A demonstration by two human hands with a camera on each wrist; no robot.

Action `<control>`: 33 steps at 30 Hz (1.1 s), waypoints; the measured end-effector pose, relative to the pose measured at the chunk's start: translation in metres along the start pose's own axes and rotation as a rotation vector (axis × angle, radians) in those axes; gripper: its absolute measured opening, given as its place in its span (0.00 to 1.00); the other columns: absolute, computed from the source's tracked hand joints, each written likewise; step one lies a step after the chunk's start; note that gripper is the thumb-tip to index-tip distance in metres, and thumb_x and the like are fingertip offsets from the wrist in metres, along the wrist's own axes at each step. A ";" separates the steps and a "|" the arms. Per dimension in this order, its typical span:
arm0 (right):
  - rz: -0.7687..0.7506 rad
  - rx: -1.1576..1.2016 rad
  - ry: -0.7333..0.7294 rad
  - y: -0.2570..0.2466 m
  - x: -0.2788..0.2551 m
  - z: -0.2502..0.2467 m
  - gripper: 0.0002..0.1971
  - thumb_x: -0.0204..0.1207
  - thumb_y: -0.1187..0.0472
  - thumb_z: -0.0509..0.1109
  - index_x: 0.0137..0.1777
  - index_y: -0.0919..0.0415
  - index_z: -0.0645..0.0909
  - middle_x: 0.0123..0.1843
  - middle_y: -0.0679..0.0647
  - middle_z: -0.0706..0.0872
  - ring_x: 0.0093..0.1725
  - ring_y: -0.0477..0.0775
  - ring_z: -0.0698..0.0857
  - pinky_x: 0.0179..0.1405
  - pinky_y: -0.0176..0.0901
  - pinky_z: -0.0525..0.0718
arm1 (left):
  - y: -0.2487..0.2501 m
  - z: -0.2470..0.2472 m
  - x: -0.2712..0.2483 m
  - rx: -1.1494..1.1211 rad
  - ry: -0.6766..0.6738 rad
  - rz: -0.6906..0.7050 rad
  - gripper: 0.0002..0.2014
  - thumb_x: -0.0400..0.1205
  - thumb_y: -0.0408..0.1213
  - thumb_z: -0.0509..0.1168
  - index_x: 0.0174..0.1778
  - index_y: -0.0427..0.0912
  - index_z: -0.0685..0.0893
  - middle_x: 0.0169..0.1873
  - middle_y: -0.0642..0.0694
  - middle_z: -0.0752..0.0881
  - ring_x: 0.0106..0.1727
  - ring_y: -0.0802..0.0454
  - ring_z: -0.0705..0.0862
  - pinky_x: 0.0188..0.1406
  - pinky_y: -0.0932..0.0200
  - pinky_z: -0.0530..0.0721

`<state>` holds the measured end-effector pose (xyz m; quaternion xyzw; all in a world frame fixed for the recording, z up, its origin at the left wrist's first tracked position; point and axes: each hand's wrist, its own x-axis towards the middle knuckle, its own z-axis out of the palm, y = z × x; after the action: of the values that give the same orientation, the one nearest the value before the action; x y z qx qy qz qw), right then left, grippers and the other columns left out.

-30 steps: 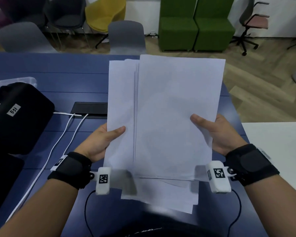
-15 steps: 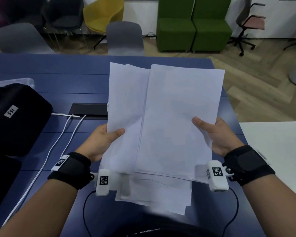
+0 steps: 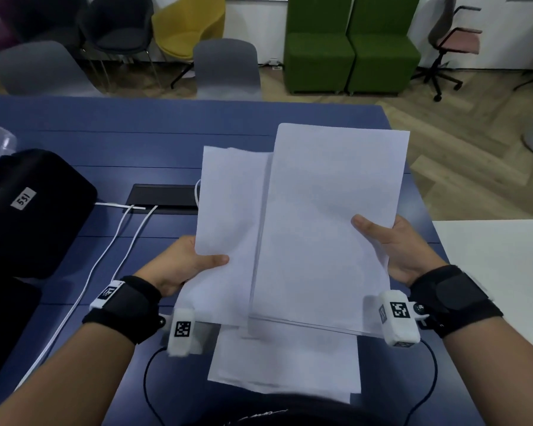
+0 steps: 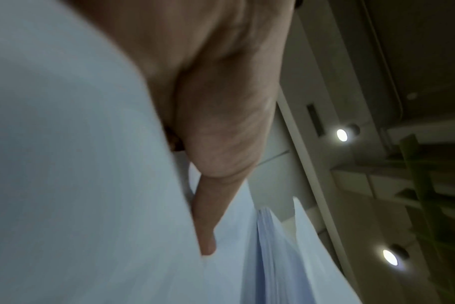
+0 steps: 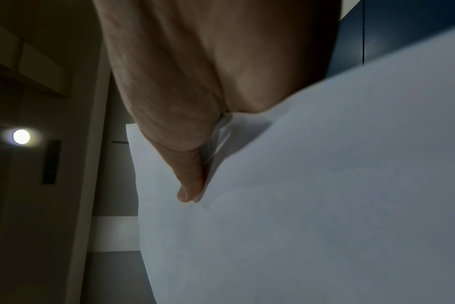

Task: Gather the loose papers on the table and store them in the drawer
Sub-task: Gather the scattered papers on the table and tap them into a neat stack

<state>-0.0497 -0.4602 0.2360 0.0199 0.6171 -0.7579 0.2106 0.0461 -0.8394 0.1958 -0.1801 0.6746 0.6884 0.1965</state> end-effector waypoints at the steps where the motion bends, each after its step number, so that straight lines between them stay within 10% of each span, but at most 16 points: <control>1: -0.003 0.006 0.003 -0.001 0.000 -0.002 0.20 0.88 0.66 0.68 0.79 0.62 0.80 0.74 0.57 0.89 0.73 0.59 0.89 0.69 0.52 0.89 | 0.000 0.000 -0.001 -0.016 0.019 0.012 0.16 0.84 0.28 0.75 0.68 0.37 0.90 0.61 0.42 0.95 0.63 0.39 0.94 0.58 0.49 0.93; 9: 0.071 0.098 -0.015 -0.016 0.002 -0.010 0.19 0.90 0.63 0.65 0.80 0.59 0.80 0.76 0.56 0.88 0.74 0.59 0.88 0.71 0.59 0.86 | 0.010 -0.011 -0.002 -0.130 0.103 0.106 0.30 0.71 0.43 0.85 0.69 0.35 0.90 0.62 0.38 0.95 0.63 0.37 0.94 0.53 0.52 0.95; 21: 0.327 0.241 0.051 0.031 0.000 0.007 0.22 0.87 0.59 0.73 0.76 0.71 0.82 0.70 0.66 0.91 0.65 0.65 0.93 0.59 0.57 0.93 | 0.008 0.009 -0.005 -0.149 -0.024 0.001 0.17 0.87 0.29 0.71 0.72 0.34 0.88 0.64 0.37 0.94 0.62 0.38 0.94 0.52 0.51 0.95; 27: 0.506 0.273 -0.088 0.022 -0.005 0.012 0.22 0.87 0.55 0.71 0.77 0.65 0.83 0.74 0.65 0.88 0.71 0.67 0.88 0.69 0.61 0.88 | 0.015 0.010 -0.005 -0.152 -0.035 -0.004 0.15 0.88 0.31 0.69 0.72 0.36 0.88 0.65 0.37 0.94 0.61 0.39 0.95 0.52 0.51 0.95; 33: 0.275 0.239 -0.172 -0.022 -0.003 0.032 0.19 0.86 0.65 0.65 0.74 0.66 0.84 0.69 0.63 0.91 0.62 0.63 0.94 0.53 0.54 0.94 | 0.035 0.009 -0.007 -0.280 -0.042 0.063 0.18 0.86 0.37 0.68 0.71 0.37 0.88 0.67 0.37 0.92 0.62 0.42 0.94 0.59 0.50 0.94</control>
<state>-0.0475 -0.4865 0.2653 0.0641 0.4940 -0.7888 0.3600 0.0344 -0.8309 0.2302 -0.1699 0.5732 0.7851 0.1621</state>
